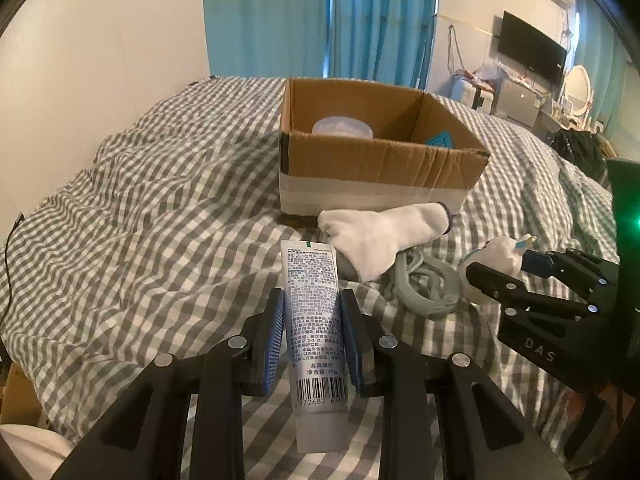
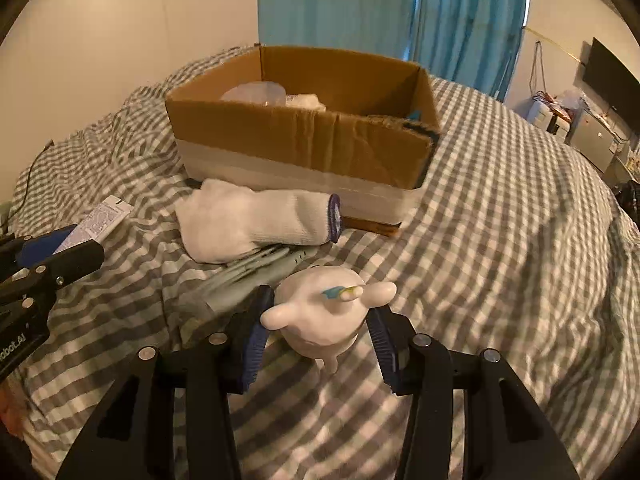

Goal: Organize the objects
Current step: 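Grasp the white tube with the left gripper while the right grasps the white toy figure, then carry tube and toy figure over the box and open both grippers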

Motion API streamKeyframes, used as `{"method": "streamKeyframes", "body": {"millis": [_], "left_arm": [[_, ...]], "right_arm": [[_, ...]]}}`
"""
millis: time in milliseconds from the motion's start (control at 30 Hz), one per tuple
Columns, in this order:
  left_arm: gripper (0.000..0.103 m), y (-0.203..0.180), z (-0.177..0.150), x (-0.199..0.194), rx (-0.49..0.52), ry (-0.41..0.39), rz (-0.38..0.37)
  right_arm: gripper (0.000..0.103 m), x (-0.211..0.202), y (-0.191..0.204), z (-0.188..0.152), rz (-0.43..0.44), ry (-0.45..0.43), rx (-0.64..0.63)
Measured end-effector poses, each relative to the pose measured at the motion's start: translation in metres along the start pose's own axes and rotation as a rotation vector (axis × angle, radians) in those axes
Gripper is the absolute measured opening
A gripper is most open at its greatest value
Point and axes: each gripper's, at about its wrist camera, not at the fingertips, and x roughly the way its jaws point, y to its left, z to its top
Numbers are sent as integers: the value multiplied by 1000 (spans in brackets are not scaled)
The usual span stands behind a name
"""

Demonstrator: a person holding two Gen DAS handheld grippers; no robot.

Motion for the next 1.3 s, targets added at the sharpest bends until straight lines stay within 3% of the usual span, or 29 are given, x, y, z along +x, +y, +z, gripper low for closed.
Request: {"method": "streamKeyframes", "body": {"millis": [333,767,1000,1300], "left_arm": [[28,-10,33,-18,29,-60,-32],[28,-23,123,-25,85,-180,-73],[28,-19,165,-5,93,-202,-90],[28,-27,180,35,179,-198,-83]], "right_arm": [[47,-50,-3,15,2,-98,11],[47,-87,-23,93,18,-263,14],[47,-77,-35,140,34,-305,24],[47,-34,-45,184,36,-290,20]]}}
